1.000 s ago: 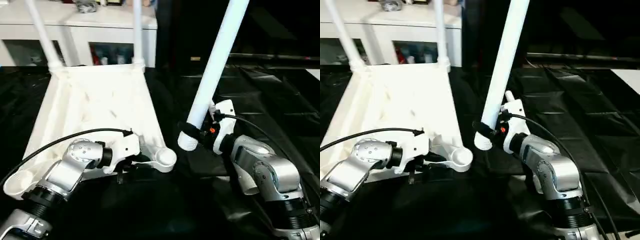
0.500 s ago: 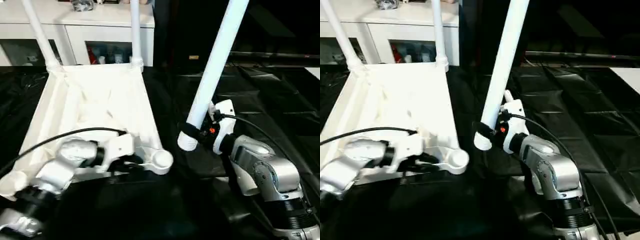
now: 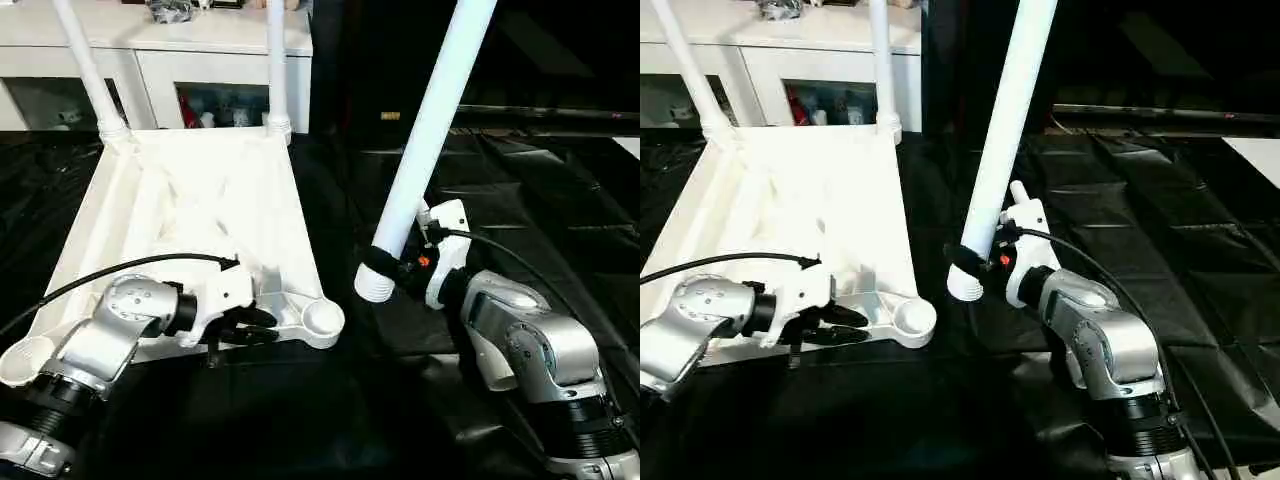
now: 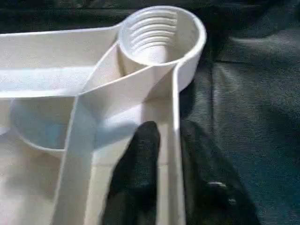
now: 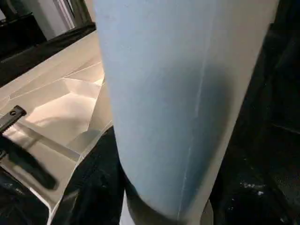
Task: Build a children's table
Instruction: Insert table leg to table base
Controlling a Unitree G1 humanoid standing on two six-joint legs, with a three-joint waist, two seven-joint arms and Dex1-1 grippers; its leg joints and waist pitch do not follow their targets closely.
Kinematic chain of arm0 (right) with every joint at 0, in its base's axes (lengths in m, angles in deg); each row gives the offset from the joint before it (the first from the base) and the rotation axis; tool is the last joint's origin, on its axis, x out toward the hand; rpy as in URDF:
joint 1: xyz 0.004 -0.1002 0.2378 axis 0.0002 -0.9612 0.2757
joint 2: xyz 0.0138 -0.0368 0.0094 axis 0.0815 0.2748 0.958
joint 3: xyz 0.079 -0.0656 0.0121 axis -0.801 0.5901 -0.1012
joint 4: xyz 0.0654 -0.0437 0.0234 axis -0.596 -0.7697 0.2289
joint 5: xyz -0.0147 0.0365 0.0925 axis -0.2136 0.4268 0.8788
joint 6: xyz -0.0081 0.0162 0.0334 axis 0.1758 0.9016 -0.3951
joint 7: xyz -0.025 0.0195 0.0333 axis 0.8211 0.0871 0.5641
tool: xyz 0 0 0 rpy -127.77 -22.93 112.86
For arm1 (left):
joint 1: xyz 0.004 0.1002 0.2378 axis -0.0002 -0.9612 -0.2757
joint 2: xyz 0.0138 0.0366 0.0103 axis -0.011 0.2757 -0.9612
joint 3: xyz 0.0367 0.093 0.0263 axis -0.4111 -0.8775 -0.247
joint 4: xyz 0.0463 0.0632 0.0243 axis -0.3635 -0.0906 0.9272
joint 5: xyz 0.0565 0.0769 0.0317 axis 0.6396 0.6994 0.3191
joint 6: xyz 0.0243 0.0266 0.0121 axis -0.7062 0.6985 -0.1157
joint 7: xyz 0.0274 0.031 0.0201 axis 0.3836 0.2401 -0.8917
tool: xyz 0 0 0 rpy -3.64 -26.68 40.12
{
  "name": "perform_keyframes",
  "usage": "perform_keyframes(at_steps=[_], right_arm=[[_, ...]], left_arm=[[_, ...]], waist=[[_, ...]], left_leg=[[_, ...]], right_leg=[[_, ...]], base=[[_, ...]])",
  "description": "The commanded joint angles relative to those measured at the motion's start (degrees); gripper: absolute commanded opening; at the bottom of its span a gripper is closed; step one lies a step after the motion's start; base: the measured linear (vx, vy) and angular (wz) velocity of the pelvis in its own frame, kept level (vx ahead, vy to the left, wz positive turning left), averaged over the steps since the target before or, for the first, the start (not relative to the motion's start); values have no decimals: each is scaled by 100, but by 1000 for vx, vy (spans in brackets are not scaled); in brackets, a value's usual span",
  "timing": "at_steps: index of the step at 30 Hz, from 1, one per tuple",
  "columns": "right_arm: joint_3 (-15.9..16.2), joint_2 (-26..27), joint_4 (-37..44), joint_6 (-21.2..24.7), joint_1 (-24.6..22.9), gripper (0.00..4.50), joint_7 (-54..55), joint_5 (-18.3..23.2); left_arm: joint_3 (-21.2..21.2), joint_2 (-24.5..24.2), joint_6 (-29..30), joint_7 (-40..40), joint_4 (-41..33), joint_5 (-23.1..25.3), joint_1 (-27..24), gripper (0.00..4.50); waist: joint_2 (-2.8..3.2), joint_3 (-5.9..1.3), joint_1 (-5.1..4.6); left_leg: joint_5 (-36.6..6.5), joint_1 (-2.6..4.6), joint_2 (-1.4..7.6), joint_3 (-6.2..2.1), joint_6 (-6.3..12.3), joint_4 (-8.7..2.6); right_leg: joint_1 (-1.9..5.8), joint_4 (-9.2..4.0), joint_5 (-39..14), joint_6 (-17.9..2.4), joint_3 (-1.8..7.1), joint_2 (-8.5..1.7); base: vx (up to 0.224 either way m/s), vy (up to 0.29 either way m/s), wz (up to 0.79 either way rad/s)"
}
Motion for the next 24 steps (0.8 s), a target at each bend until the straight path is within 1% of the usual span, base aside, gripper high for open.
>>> perform_keyframes(at_steps=[1, 2, 8, 10, 12, 13, 14, 16, 18, 19, 20, 21, 22, 23, 24], right_arm=[[12, -46, 70, -15, 82, 191, -26, -64], [12, -46, 70, -15, 82, 191, -26, -64], [10, -37, 49, -8, 108, 191, -23, -58], [6, -34, 55, 5, 107, 191, -15, -52], [-1, -30, 54, 19, 110, 191, -4, -46], [-8, -17, 30, 39, 139, 191, 14, -43], [-8, -16, 29, 39, 141, 191, 14, -43], [-13, 64, -108, -9, 251, 191, 82, -77], [-15, 85, -141, -25, 275, 191, 100, -86], [107, 82, -284, -200, 358, 191, 10, -200], [107, 82, -284, -200, 358, 191, 10, -200], [234, 66, -441, -391, 460, 191, -119, -311], [300, 67, -589, -386, 579, 191, -216, -325], [300, 67, -589, -386, 579, 191, -216, -325], [316, 75, -691, -319, 680, 191, -289, -288]], left_arm=[[107, -67, 53, -4, -110, 7, 0, 34], [107, -67, 53, -4, -110, 7, 0, 22], [77, -135, 173, 106, -143, -41, -26, 10], [55, -162, 180, 122, -159, -21, -52, 0], [38, -174, 191, 133, -163, -3, -65, 0], [23, -137, 215, 63, -152, 39, -62, 0], [23, -135, 217, 59, -151, 41, -61, 0], [-44, 1, 267, -164, -82, 199, 42, 0], [-62, 28, 272, -206, -65, 236, 67, 0], [-106, 220, 348, -419, 8, 300, 155, 0], [-106, 220, 348, -419, 8, 300, 155, 0], [-149, 450, 453, -597, 59, 310, 243, 0], [-205, 648, 528, -703, 80, 306, 317, 0], [-205, 648, 528, -703, 80, 306, 317, 0], [-250, 785, 583, -743, 81, 288, 370, 0]], waist=[[41, -340, -16], [39, -334, -16], [40, -325, -19], [37, -323, -21], [36, -326, -25], [49, -328, -24], [44, -329, -26], [46, -330, -31], [44, -331, -33], [45, -329, -24], [56, -327, -31], [28, -325, -34], [29, -325, -35], [30, -323, -24], [11, -335, -15]], left_leg=[[-2097, 192, 56, 23, -402, -474], [-2122, 191, 56, 21, -401, -477], [-2244, 199, 56, 14, -423, -484], [-2249, 193, 55, 12, -428, -485], [-2239, 191, 57, 11, -430, -485], [-2225, 196, 57, 13, -432, -483], [-2216, 196, 57, 16, -431, -481], [-2173, 190, 56, 17, -432, -481], [-2184, 193, 55, 18, -440, -480], [-2215, 205, 57, 22, -442, -476], [-2246, 210, 62, 23, -454, -477], [-2316, 220, 65, 33, -477, -470], [-2347, 228, 62, 34, -472, -461], [-2335, 223, 60, 27, -470, -458], [-2196, 190, 60, 20, -436, -462]], right_leg=[[122, -454, -1682, -905, 88, -132], [122, -458, -1727, -900, 87, -134], [107, -483, -1999, -829, 88, -141], [108, -484, -2004, -824, 88, -141], [110, -481, -1999, -817, 89, -141], [106, -480, -1955, -829, 90, -139], [105, -479, -1924, -832, 90, -135], [112, -470, -1827, -860, 89, -131], [110, -470, -1843, -875, 88, -135], [101, -478, -1901, -860, 91, -137], [95, -479, -1922, -859, 92, -135], [84, -492, -1988, -862, 91, -136], [86, -500, -2039, -870, 94, -138], [91, -504, -2063, -863, 94, -149], [123, -499, -1963, -839, 95, -155]], base=[[0, 0, 0], [0, 0, 0], [0, 0, 0], [0, 0, 0], [0, 0, 0], [0, 0, 0], [0, 0, 0], [0, 0, 0], [0, 0, 0], [0, 0, 0], [0, 0, 0], [0, 0, 0], [0, 0, 0], [0, 0, 0], [0, 0, 0]])
